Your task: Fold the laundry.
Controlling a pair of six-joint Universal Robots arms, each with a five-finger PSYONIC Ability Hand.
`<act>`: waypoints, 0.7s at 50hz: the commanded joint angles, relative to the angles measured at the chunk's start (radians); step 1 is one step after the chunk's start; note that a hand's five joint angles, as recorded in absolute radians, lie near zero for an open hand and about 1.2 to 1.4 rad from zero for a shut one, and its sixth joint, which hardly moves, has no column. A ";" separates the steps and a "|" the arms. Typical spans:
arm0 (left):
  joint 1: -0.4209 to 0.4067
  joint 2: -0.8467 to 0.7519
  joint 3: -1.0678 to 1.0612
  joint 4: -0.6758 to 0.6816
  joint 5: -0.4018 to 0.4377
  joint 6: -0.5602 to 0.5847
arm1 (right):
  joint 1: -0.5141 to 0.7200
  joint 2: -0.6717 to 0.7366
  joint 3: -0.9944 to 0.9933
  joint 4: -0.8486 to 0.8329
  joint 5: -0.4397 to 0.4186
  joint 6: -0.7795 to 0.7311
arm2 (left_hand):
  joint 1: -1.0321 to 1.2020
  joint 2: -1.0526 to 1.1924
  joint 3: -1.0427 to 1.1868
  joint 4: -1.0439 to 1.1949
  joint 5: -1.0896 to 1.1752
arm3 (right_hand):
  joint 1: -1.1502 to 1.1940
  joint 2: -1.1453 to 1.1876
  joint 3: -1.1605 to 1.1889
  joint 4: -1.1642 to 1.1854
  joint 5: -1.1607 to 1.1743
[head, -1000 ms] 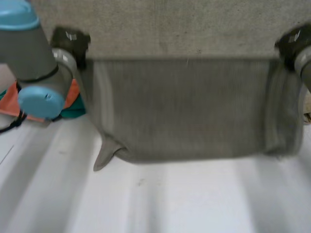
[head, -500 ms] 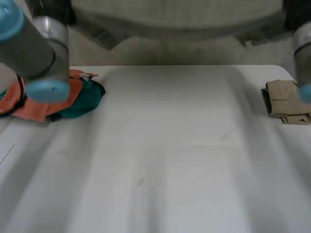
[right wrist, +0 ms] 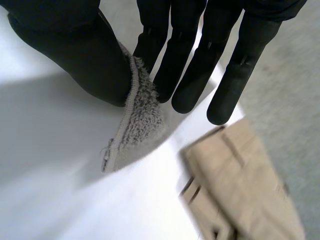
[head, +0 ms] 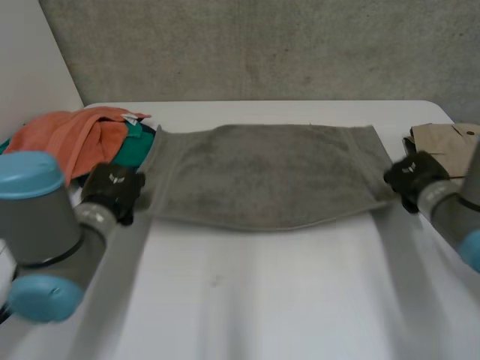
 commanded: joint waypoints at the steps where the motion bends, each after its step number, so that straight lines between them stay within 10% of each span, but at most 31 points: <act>1: 0.033 0.290 -0.282 -0.329 0.042 0.352 | -0.100 -0.265 0.255 0.305 0.015 -0.240 | 0.242 0.198 0.202 0.194 0.239 | 0.265 0.215 0.202 0.197 0.225; 11: 0.030 0.350 -0.282 -0.319 0.111 0.410 | -0.158 -0.382 0.351 0.317 -0.010 -0.380 | 0.242 0.198 0.202 0.194 0.239 | 0.265 0.215 0.202 0.197 0.225; 35: -0.102 -0.396 0.630 -0.110 -0.170 0.284 | -0.006 0.249 -0.287 -0.254 0.048 -0.229 | 0.242 0.198 0.202 0.194 0.239 | 0.265 0.215 0.202 0.197 0.225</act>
